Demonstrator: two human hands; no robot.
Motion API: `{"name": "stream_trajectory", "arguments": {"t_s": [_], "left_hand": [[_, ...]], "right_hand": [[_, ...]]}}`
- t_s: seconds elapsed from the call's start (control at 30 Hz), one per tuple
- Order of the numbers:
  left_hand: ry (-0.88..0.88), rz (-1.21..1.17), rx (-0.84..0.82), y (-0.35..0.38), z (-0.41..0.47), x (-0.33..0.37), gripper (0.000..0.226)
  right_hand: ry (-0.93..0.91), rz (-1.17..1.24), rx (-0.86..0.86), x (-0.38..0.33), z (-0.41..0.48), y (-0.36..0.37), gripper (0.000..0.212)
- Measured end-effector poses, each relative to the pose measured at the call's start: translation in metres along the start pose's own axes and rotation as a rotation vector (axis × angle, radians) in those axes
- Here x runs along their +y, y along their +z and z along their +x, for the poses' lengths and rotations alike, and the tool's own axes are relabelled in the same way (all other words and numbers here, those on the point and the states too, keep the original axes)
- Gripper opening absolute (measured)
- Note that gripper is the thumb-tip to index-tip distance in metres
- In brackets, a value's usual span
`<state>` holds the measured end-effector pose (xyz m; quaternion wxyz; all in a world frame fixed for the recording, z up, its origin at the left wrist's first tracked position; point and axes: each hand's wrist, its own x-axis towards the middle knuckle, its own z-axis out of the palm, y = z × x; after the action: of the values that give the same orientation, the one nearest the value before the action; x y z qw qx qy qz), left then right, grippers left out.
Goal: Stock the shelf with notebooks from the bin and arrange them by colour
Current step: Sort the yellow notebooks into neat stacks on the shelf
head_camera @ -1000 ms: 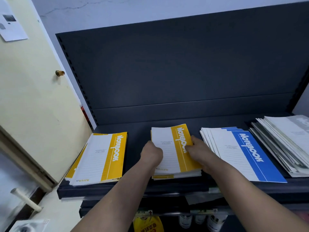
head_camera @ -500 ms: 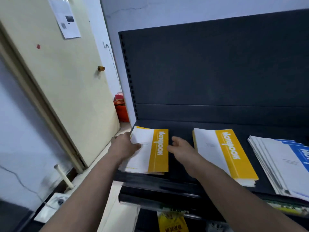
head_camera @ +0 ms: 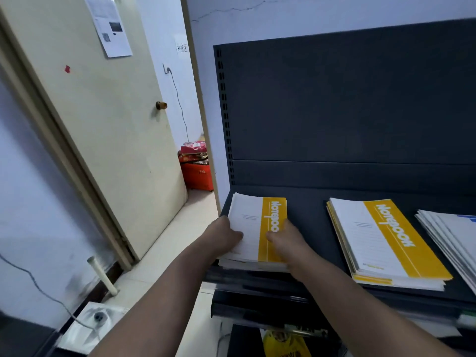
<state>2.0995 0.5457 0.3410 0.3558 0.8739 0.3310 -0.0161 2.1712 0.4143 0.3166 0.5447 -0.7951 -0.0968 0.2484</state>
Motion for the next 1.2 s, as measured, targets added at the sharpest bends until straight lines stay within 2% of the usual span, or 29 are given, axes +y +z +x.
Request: {"name": "stream_trajectory", "arguments": {"t_s": [0.13, 0.27, 0.33, 0.43, 0.5, 0.67, 0.77, 0.87, 0.97, 1.0, 1.07, 1.2], "left_hand": [[0.026, 0.077, -0.025, 0.001, 0.006, -0.004, 0.04], [0.023, 0.181, 0.069, -0.003, 0.008, 0.006, 0.046], [0.09, 0.228, 0.156, -0.004, 0.006, 0.018, 0.047], [0.272, 0.237, 0.163, 0.01, 0.003, 0.047, 0.047], [0.362, 0.181, 0.133, 0.023, 0.001, 0.068, 0.045], [0.544, 0.056, 0.008, 0.071, -0.017, 0.133, 0.036], [0.598, -0.053, -0.11, 0.108, -0.028, 0.171, 0.042], [0.586, -0.101, -0.214, 0.145, -0.04, 0.208, 0.044], [0.547, -0.13, -0.282, 0.186, -0.058, 0.25, 0.027], [0.508, -0.138, -0.298, 0.198, -0.062, 0.26, 0.032], [0.437, -0.141, -0.323, 0.219, -0.069, 0.28, 0.041], [0.276, -0.157, -0.277, 0.252, -0.068, 0.3, 0.039]], "right_hand": [[-0.005, -0.104, 0.004, 0.002, -0.001, 0.0, 0.025], [-0.161, -0.363, -0.01, -0.005, -0.011, -0.012, 0.017], [-0.254, -0.486, 0.018, -0.009, -0.017, -0.026, 0.027], [-0.339, -0.596, 0.153, -0.01, -0.026, -0.055, 0.042], [-0.336, -0.65, 0.232, -0.006, -0.028, -0.078, 0.048], [-0.188, -0.608, 0.433, 0.02, -0.038, -0.159, 0.045], [-0.131, -0.614, 0.53, 0.041, -0.049, -0.216, 0.044], [-0.041, -0.676, 0.543, 0.062, -0.06, -0.27, 0.047], [0.038, -0.741, 0.527, 0.085, -0.072, -0.328, 0.047], [0.05, -0.765, 0.509, 0.09, -0.073, -0.34, 0.047], [0.062, -0.789, 0.439, 0.1, -0.076, -0.363, 0.049], [0.059, -0.858, 0.26, 0.117, -0.07, -0.383, 0.063]]}}
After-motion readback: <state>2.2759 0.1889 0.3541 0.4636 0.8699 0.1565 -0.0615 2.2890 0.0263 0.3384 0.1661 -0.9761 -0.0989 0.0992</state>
